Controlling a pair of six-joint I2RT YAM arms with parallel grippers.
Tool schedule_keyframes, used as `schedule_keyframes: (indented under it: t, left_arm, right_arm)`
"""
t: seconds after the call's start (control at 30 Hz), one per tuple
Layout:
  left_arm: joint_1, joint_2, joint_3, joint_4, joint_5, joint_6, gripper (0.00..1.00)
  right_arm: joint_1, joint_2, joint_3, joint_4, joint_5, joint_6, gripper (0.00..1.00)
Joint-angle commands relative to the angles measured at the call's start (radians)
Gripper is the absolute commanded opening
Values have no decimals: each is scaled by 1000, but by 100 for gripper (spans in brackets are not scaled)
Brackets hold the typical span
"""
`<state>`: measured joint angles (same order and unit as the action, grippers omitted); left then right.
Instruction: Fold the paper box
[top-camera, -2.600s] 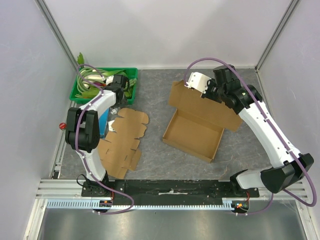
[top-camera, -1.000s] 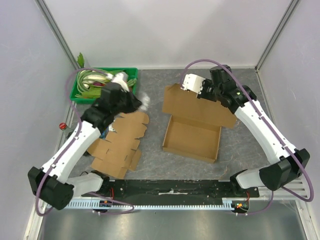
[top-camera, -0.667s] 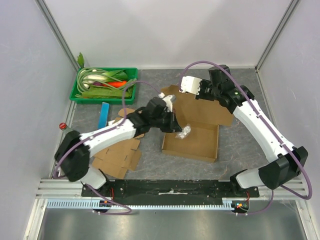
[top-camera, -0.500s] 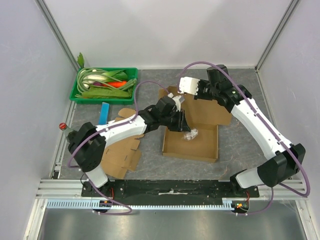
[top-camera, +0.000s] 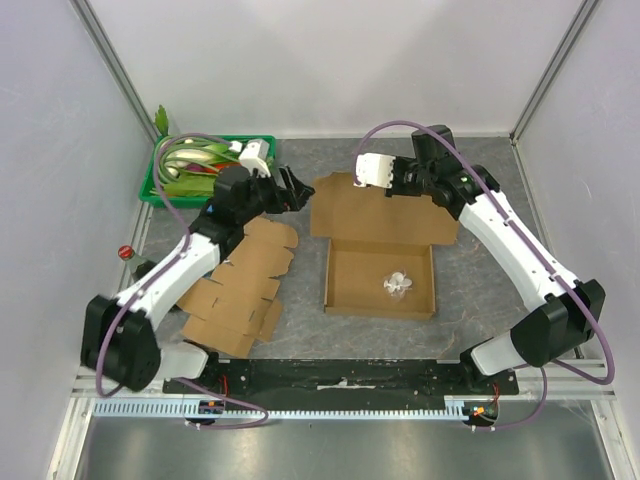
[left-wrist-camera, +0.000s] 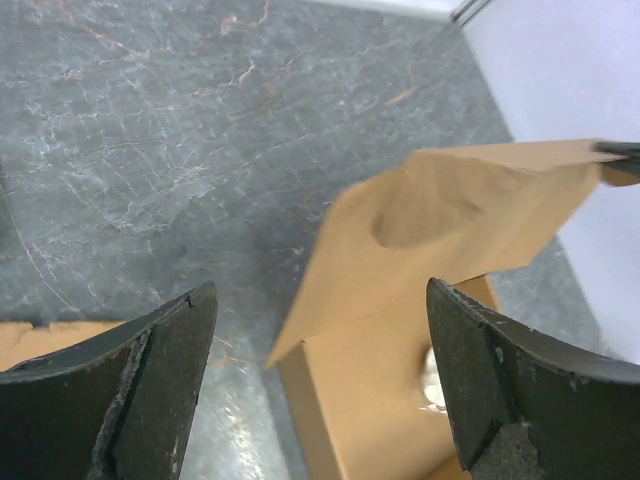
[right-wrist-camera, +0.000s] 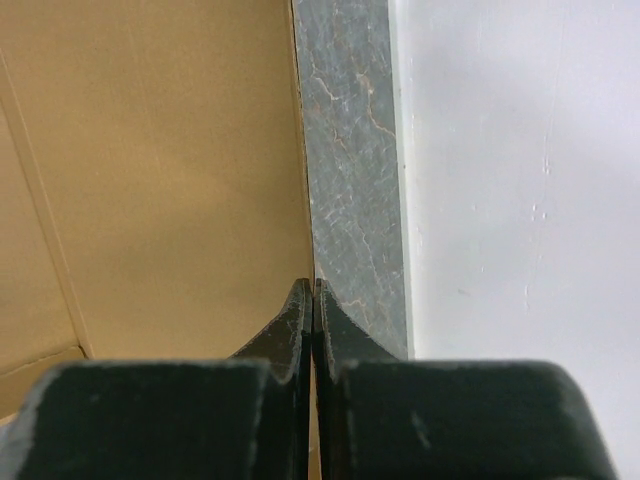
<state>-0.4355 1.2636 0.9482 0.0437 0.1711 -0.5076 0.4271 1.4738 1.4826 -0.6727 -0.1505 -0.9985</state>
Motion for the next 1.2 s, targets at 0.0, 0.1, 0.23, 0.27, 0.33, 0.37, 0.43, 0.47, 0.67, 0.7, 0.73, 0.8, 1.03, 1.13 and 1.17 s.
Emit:
schedule_keyframes:
  t: [0.0, 0.1, 0.23, 0.27, 0.33, 0.37, 0.43, 0.47, 0.67, 0.7, 0.73, 0.8, 1.03, 1.13, 1.17]
  left_arm:
    - [15, 199, 63, 102, 187, 188, 90]
    - [15, 272, 86, 159, 234, 260, 85]
    - [15, 290, 77, 237, 286, 304, 68]
    - [15, 287, 52, 264, 286, 304, 57]
    - [15, 277, 28, 341, 260, 300, 42]
    - [15, 270, -6, 375, 249, 296, 34]
    - [14, 269, -41, 479, 229, 291, 23]
    - [14, 275, -63, 499, 222, 294, 11]
    - [14, 296, -115, 619, 226, 334, 2]
    - [14, 295, -123, 625, 243, 343, 2]
    - [14, 295, -127, 628, 252, 359, 2]
    - [14, 293, -126, 622, 263, 366, 2]
    - [15, 313, -108, 604, 306, 425, 2]
    - [17, 327, -85, 575, 337, 455, 2]
    - [17, 333, -81, 573, 341, 455, 2]
  right_arm:
    - [-13, 3, 61, 21, -55, -14, 0]
    - [-21, -1, 70, 1, -73, -28, 0]
    - [-30, 3, 111, -66, -98, -58, 0]
    - [-30, 8, 120, -80, -100, -61, 0]
    - [-31, 19, 149, -143, -103, -75, 0]
    - [-31, 29, 181, -159, -97, -69, 0]
    - [-39, 45, 237, -191, -90, -40, 8]
    - [-47, 60, 254, -192, -92, 19, 15]
    - [-51, 65, 265, -58, 234, 251, 60]
    - [-51, 60, 254, -56, 353, 315, 60]
    - [-59, 57, 231, -56, 394, 340, 65]
    - [-60, 40, 205, -60, 481, 462, 72]
    - [-309, -194, -244, 200, 82, 652, 80]
    - [-370, -300, -422, 404, 64, 650, 86]
    - [-390, -322, -445, 438, 59, 665, 87]
